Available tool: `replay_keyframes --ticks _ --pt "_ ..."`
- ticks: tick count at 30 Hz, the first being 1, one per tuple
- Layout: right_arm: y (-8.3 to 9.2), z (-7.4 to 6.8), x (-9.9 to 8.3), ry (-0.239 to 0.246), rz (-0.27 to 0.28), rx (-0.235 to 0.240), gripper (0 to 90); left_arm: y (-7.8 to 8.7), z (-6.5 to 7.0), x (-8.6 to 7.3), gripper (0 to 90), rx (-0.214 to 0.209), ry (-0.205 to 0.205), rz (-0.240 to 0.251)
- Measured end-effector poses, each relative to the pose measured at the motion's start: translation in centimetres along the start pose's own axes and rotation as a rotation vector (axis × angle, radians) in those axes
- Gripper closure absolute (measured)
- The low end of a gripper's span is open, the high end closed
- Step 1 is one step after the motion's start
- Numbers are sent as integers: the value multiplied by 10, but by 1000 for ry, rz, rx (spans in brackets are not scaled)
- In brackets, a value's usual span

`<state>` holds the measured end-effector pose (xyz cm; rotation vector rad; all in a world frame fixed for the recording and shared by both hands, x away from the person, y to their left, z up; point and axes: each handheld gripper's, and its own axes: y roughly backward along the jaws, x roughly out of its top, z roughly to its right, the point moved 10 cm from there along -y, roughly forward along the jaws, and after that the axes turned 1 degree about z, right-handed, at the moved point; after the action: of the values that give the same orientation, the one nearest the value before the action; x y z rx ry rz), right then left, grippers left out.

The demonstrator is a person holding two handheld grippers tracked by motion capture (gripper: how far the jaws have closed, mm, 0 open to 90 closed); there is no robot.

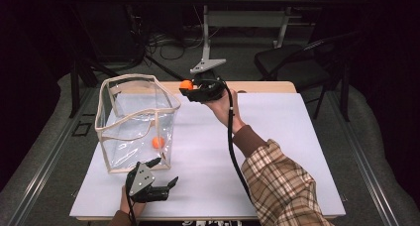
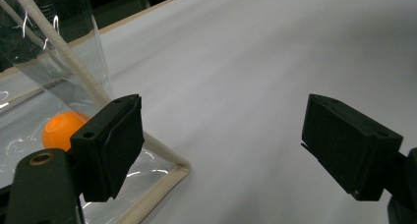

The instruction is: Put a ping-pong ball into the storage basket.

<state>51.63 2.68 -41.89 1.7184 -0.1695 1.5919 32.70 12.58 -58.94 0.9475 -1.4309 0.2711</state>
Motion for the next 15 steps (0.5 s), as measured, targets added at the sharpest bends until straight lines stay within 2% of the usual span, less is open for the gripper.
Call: replay_keyframes --ticks 15 --pt "-7 -7 2 2 1 10 503 0 0 0 159 0 -2 1"
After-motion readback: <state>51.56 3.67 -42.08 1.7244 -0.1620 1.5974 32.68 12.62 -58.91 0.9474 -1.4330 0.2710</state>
